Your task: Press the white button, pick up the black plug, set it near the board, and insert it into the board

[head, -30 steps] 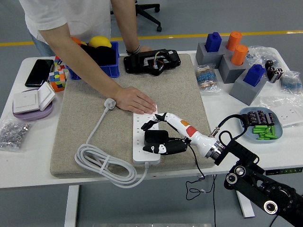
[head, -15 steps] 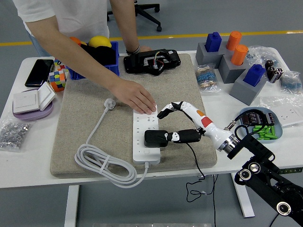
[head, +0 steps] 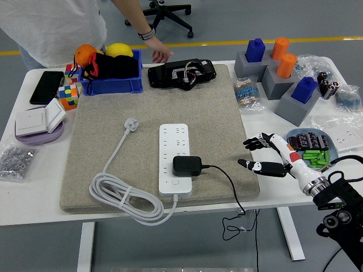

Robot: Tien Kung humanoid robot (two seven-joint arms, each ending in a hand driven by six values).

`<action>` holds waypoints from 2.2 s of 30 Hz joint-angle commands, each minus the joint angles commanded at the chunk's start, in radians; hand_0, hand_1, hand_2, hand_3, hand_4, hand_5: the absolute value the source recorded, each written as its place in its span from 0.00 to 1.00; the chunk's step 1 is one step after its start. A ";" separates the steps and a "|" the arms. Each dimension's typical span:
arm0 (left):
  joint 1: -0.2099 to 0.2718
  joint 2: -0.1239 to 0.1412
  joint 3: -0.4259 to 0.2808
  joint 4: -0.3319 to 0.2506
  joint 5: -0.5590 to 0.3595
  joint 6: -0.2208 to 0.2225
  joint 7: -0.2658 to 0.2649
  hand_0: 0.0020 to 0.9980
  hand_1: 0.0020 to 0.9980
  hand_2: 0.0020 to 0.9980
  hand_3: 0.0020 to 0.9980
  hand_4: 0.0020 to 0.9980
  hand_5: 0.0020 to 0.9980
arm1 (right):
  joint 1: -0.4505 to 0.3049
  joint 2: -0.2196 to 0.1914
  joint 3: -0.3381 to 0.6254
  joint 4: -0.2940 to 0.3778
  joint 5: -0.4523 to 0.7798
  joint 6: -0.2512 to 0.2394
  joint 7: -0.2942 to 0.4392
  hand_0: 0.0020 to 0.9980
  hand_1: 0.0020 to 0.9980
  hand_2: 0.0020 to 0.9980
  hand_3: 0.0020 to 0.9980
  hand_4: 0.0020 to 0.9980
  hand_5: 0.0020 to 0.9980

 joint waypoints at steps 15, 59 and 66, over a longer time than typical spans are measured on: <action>-0.006 0.000 0.010 0.000 -0.002 -0.002 0.001 0.47 0.50 0.51 0.58 0.60 0.26 | -0.036 0.032 0.106 0.012 -0.025 -0.003 0.004 0.68 0.61 0.58 0.60 0.91 0.35; -0.008 -0.004 0.009 0.000 -0.007 -0.002 -0.003 0.47 0.50 0.51 0.58 0.60 0.26 | -0.042 0.047 0.134 0.009 -0.013 -0.003 0.013 0.66 0.60 0.58 0.60 0.86 0.33; -0.011 -0.005 0.010 0.000 -0.017 -0.001 -0.005 0.47 0.50 0.51 0.58 0.60 0.26 | -0.036 0.047 0.139 0.010 -0.001 -0.001 0.012 0.67 0.60 0.58 0.60 0.85 0.32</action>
